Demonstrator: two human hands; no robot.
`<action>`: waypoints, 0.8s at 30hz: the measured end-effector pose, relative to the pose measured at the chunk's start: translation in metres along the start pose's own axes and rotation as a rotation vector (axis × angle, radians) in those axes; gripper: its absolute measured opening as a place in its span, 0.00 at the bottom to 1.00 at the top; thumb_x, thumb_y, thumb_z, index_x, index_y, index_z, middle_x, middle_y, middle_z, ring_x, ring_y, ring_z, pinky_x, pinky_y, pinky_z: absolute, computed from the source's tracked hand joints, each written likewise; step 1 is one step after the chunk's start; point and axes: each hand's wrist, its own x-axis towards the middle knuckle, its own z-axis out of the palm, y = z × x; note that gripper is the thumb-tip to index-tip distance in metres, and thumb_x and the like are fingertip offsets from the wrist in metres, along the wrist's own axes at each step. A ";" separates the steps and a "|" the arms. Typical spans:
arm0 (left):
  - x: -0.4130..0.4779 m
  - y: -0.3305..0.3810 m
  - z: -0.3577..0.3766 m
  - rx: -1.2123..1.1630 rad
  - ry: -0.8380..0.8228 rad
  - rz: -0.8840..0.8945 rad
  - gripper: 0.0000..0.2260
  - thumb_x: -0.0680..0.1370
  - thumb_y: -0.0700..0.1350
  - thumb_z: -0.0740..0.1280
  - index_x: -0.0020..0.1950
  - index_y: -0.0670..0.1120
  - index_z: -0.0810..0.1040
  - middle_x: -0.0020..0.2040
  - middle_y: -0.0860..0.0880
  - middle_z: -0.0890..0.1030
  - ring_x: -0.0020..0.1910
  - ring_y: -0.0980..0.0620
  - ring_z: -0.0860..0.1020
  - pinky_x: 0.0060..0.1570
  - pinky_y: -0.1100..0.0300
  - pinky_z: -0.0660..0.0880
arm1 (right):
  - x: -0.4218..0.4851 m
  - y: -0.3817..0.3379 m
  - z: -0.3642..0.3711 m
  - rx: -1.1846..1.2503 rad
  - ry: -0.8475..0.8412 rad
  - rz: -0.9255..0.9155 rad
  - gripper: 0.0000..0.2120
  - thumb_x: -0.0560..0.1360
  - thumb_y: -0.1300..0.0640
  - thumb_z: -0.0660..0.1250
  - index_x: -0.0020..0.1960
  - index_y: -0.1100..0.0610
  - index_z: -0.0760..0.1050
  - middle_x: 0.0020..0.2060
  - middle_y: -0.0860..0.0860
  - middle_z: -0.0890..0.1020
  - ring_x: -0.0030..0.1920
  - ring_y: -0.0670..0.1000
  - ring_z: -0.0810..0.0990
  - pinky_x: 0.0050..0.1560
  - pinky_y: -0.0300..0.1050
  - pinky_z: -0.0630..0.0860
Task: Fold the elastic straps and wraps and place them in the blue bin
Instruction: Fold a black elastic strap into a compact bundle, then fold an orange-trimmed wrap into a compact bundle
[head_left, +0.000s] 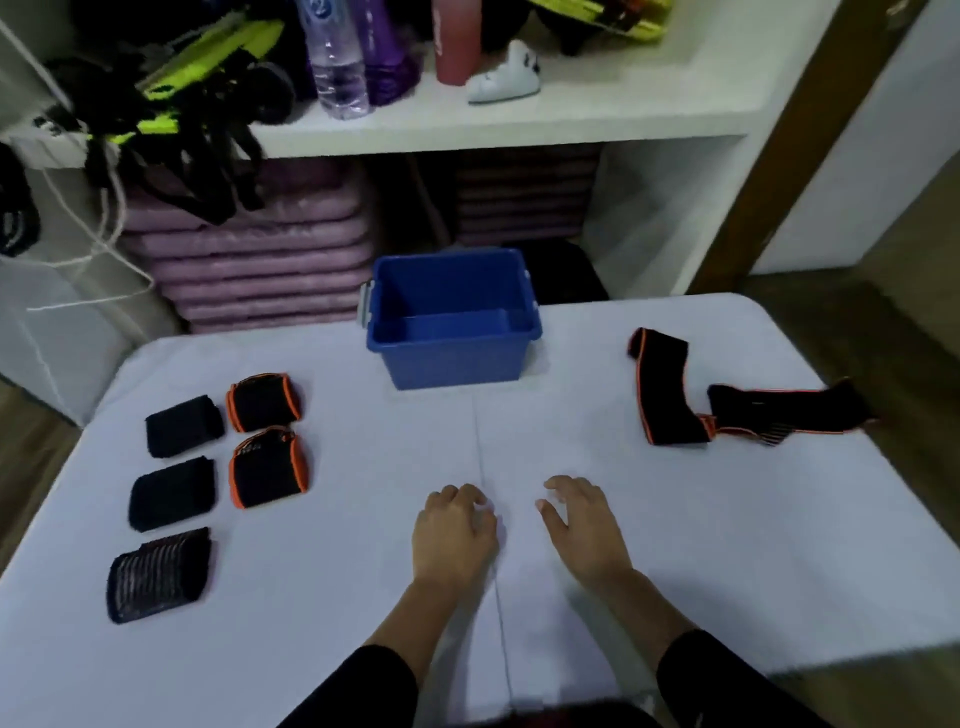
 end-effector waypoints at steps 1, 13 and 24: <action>0.007 0.016 0.012 -0.011 -0.023 0.015 0.09 0.75 0.47 0.62 0.52 0.48 0.78 0.50 0.49 0.80 0.52 0.49 0.75 0.49 0.56 0.74 | 0.002 0.016 -0.013 0.003 0.018 0.034 0.14 0.77 0.50 0.61 0.61 0.53 0.73 0.57 0.50 0.77 0.58 0.51 0.73 0.62 0.44 0.70; 0.085 0.206 0.122 -0.176 -0.208 0.235 0.14 0.73 0.47 0.67 0.59 0.49 0.77 0.56 0.51 0.78 0.58 0.50 0.71 0.52 0.67 0.65 | 0.060 0.172 -0.150 0.000 0.291 0.179 0.19 0.74 0.48 0.60 0.53 0.61 0.77 0.46 0.57 0.81 0.47 0.59 0.78 0.50 0.51 0.74; 0.126 0.269 0.165 0.003 -0.137 0.277 0.15 0.71 0.54 0.69 0.56 0.53 0.78 0.52 0.53 0.80 0.52 0.50 0.72 0.49 0.62 0.67 | 0.106 0.253 -0.195 -0.197 0.149 0.154 0.19 0.65 0.67 0.74 0.54 0.64 0.78 0.48 0.59 0.80 0.47 0.62 0.77 0.48 0.53 0.78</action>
